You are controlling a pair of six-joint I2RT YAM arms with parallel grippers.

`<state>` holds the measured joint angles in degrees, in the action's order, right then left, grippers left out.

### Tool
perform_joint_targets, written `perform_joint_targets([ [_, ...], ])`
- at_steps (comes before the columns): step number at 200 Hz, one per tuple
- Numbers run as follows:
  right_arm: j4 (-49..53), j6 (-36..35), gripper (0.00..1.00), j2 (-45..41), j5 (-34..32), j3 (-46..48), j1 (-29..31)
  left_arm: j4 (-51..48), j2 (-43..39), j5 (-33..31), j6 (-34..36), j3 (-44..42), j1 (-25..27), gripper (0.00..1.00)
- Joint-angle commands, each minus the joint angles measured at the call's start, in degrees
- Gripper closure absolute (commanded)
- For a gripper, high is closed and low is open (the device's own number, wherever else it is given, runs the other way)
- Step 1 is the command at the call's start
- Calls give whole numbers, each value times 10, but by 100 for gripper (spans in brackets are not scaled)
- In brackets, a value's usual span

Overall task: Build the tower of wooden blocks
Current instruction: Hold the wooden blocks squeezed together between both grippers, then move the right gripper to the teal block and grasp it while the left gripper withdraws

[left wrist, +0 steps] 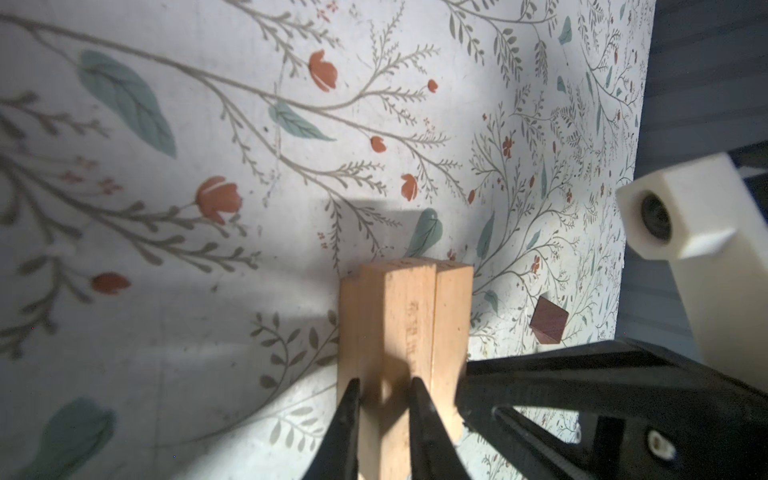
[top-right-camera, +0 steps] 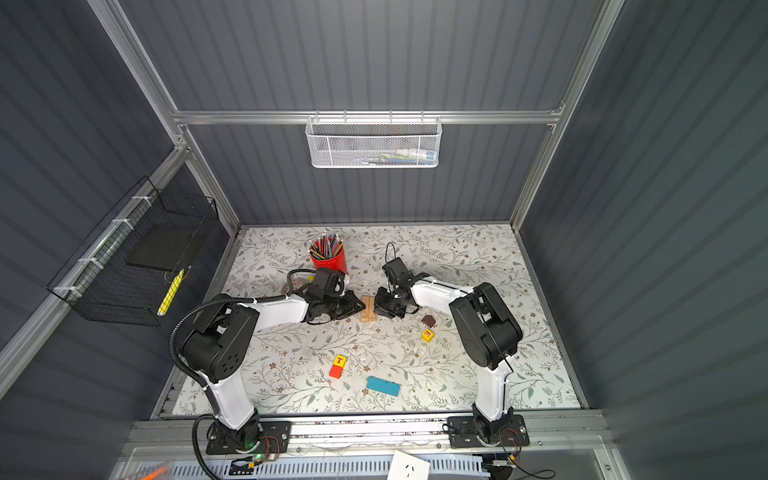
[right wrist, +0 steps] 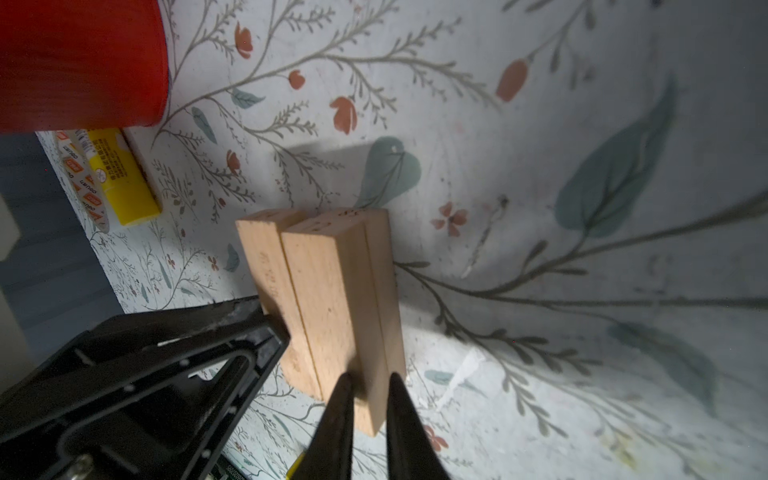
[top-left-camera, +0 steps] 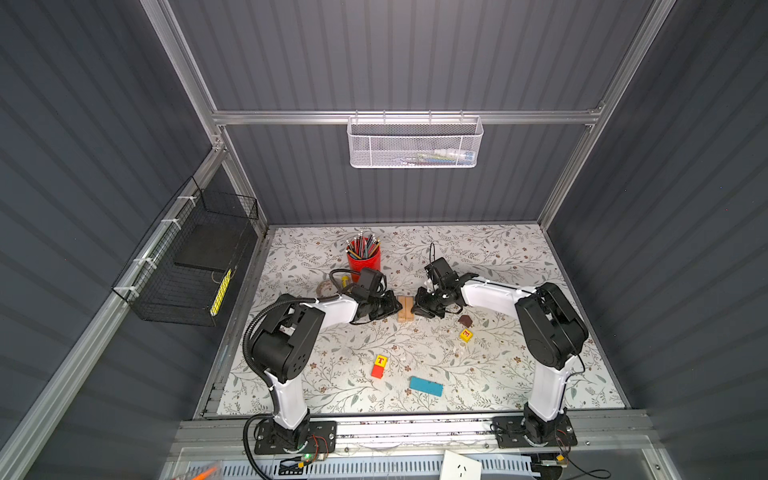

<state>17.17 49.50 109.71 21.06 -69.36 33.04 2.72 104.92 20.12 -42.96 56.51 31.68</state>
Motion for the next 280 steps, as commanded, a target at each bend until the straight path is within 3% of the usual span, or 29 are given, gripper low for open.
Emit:
perform_joint_targets([
  [1,3,1,81,-13,-2,4,3,-36,-21,-8,20,-4,4,78],
  [144,1,2,82,-19,2,1,7,-25,-31,-3,24,16,4,78],
  [250,22,-18,73,-55,-12,0,7,-58,-70,-39,34,12,5,70],
  [280,46,-41,69,-81,-56,1,7,-78,-96,-53,45,6,8,69],
])
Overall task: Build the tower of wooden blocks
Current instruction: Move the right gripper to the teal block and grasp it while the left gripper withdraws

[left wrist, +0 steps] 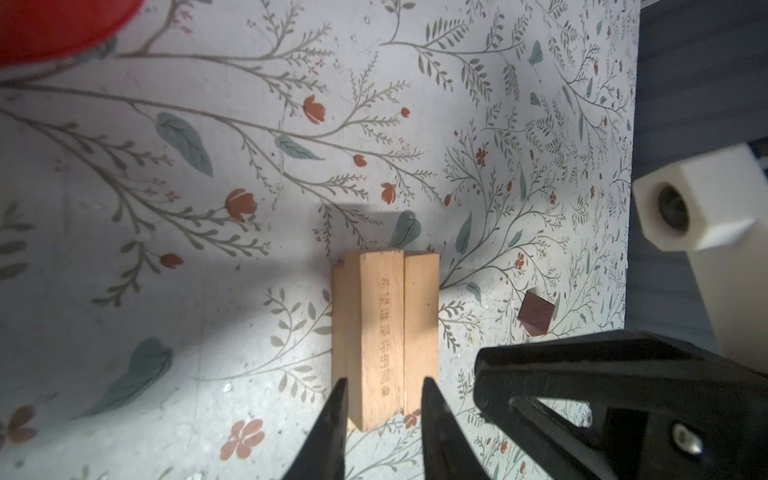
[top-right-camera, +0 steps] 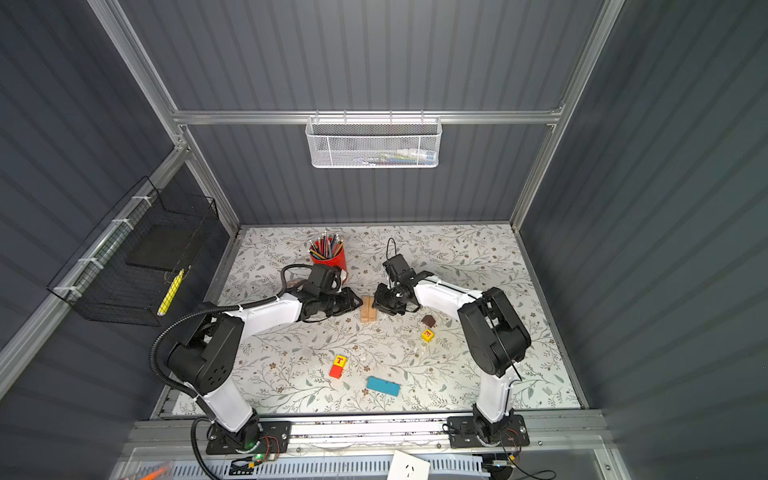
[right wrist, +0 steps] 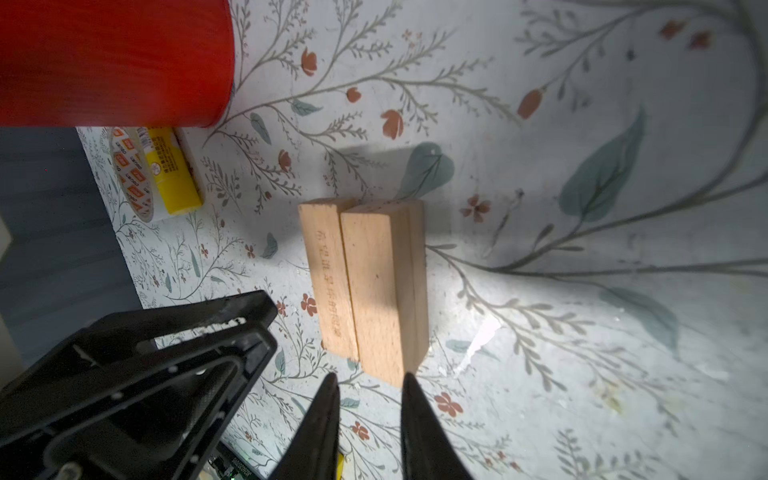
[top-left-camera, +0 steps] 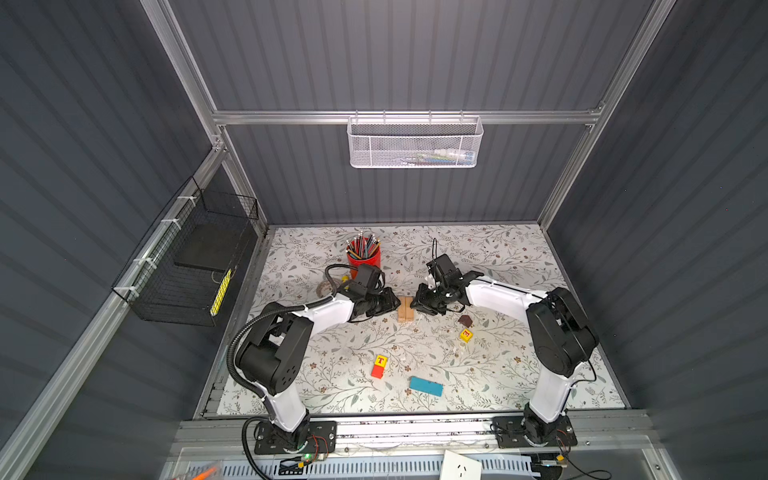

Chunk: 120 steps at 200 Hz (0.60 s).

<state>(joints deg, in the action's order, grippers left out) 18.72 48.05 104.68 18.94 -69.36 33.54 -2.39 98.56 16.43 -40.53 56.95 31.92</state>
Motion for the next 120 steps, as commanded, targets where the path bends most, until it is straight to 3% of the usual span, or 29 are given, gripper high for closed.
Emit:
perform_joint_targets([
  [1,32,-27,69,-32,-36,1,2,-27,-34,-17,20,1,6,69],
  [73,100,-106,59,-109,-81,36,9,-106,-121,-73,51,-24,34,65],
  [120,177,-180,46,-155,-124,47,75,-169,-197,-110,52,-54,50,64],
])
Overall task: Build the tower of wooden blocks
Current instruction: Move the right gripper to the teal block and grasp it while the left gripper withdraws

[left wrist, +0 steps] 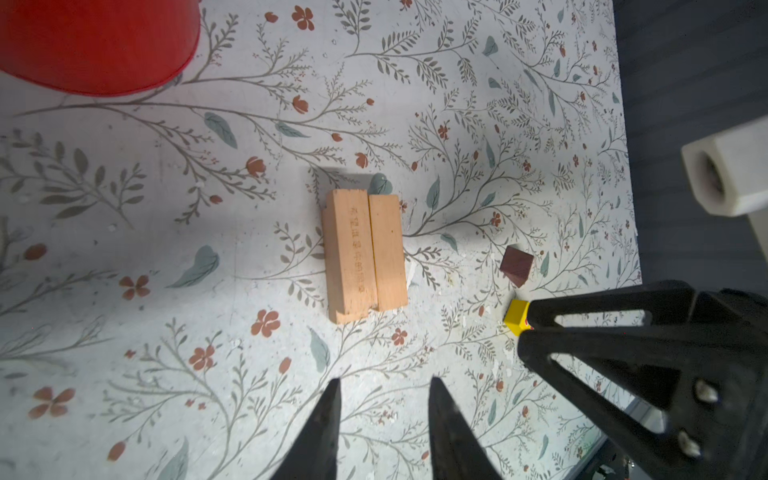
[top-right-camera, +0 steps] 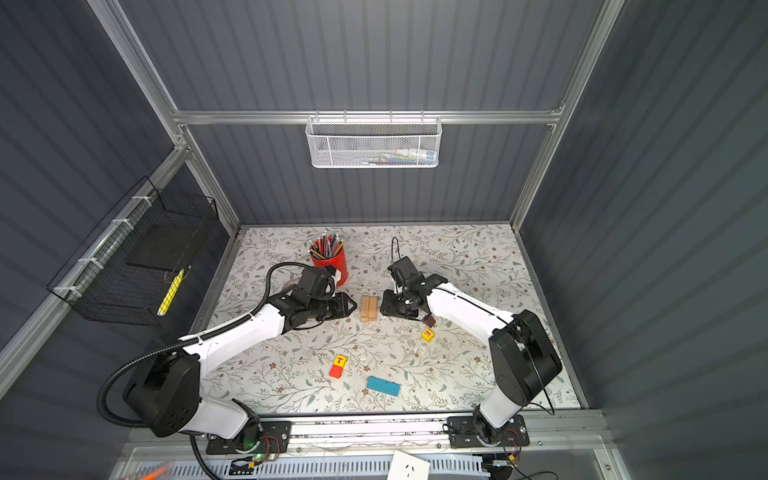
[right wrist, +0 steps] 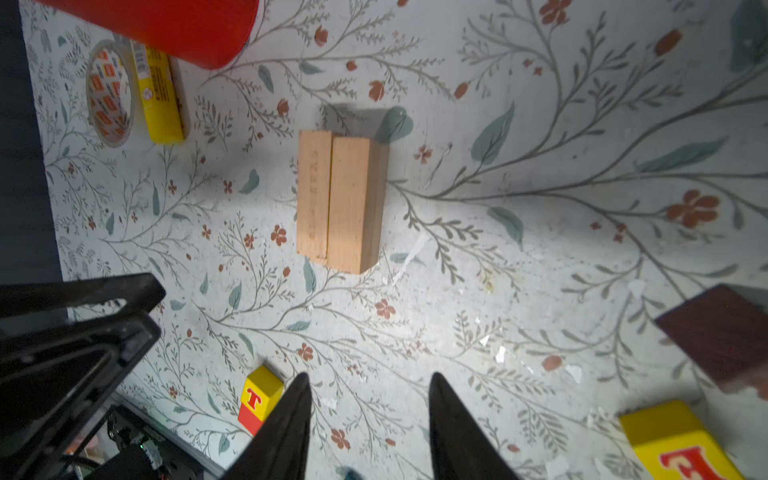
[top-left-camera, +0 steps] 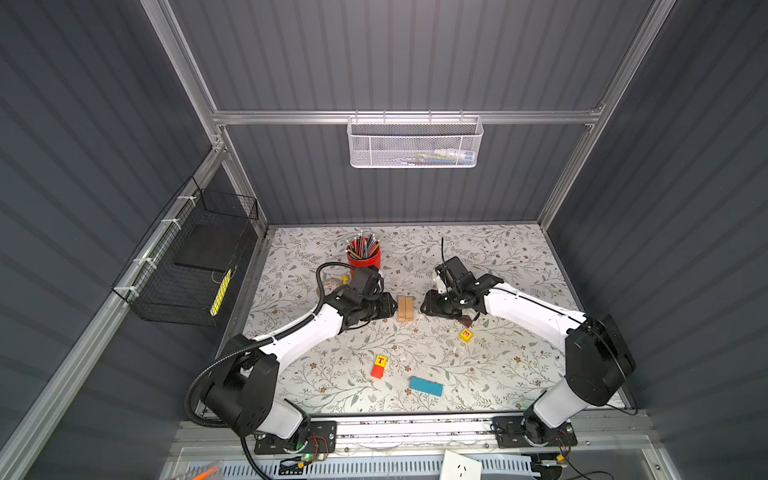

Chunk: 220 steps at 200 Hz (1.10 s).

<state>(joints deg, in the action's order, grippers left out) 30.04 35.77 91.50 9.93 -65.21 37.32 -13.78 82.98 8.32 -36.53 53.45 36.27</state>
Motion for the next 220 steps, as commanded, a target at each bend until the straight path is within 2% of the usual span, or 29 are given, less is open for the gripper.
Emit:
perform_joint_targets([
  [1,65,-59,45,-24,-34,5,39,-56,-44,-29,12,-20,7,63],
  [48,113,-115,35,-50,-65,27,150,-122,-120,-73,19,-31,13,59],
  [114,114,-116,26,-84,-70,113,254,-176,-184,-107,33,-42,13,55],
  [176,96,-102,25,-24,-95,137,299,-202,-204,-131,34,-52,13,52],
  [220,101,-108,32,29,-127,116,305,-218,-218,-156,34,-52,12,50],
])
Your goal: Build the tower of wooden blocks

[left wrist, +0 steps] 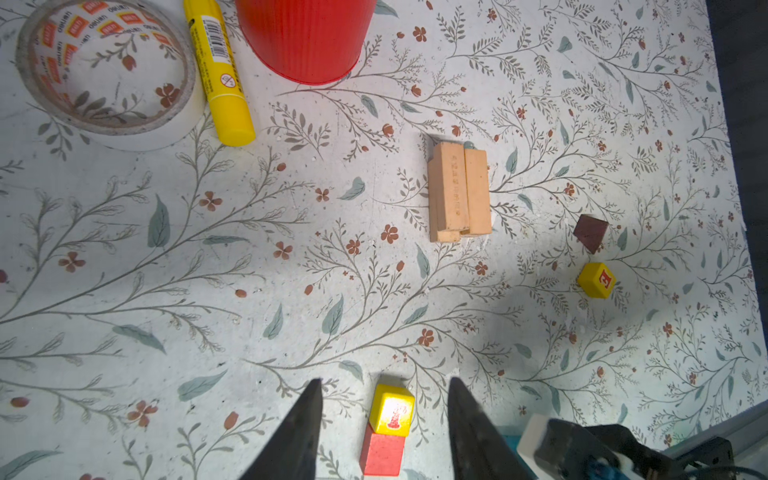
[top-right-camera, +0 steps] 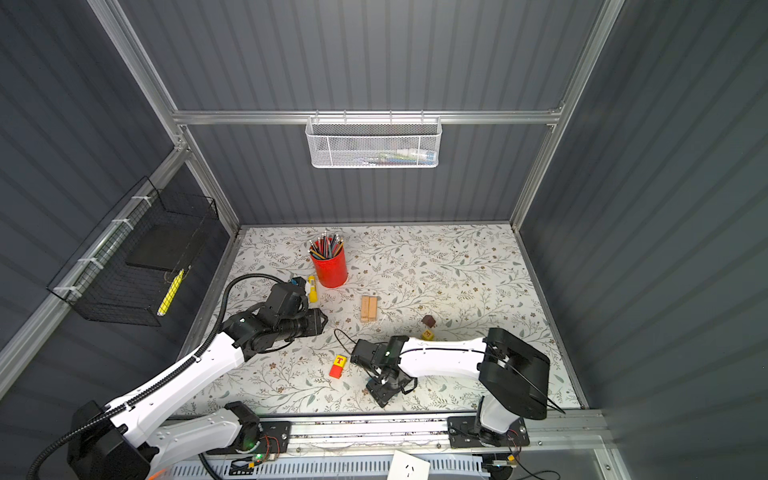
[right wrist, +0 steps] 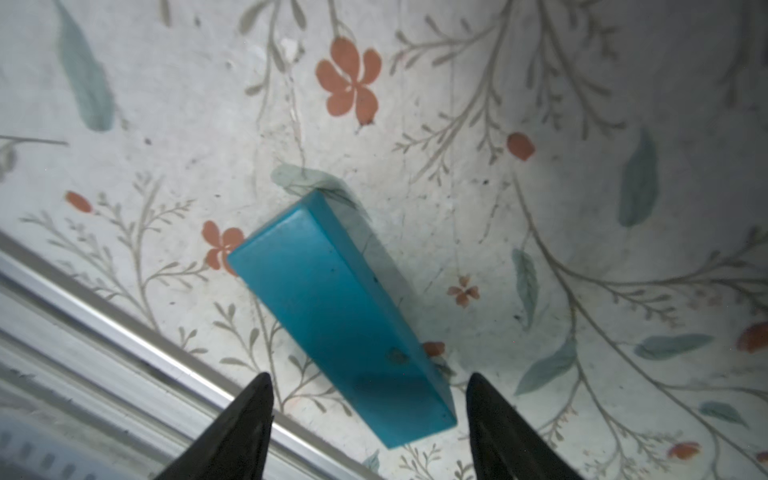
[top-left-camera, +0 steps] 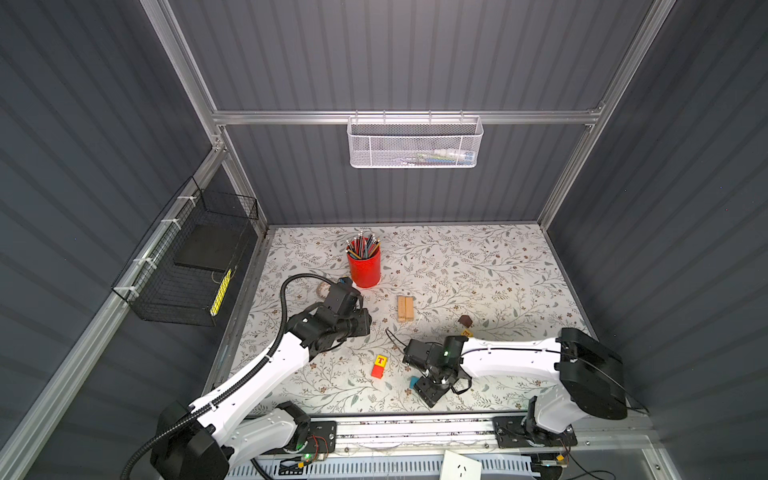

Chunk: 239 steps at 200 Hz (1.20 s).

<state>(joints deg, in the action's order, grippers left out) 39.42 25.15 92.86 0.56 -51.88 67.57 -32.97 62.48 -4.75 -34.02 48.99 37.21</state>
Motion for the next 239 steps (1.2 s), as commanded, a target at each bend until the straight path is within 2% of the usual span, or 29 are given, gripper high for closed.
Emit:
perform_joint_targets([
  [1,7,-1,32,16,-34,-18,2,-26,-14,-25,9,-7,3,50],
  [14,7,-1,35,17,-37,-22,0,-29,-14,-27,8,-8,3,50],
  [54,3,16,54,28,-13,-35,-27,-24,-16,-40,2,-13,3,49],
  [84,10,41,64,37,-12,-46,-47,-20,-9,-44,1,-11,3,49],
  [121,27,70,67,50,-6,-59,-57,-15,-7,-45,-7,-11,3,49],
  [141,21,88,61,45,2,-52,-57,-8,-10,-42,-9,-12,3,49],
  [167,19,117,59,40,1,-45,-56,-13,-13,-42,-12,-10,3,49],
  [239,24,137,73,30,-46,-40,-56,-6,-20,-35,-13,-10,3,49],
])
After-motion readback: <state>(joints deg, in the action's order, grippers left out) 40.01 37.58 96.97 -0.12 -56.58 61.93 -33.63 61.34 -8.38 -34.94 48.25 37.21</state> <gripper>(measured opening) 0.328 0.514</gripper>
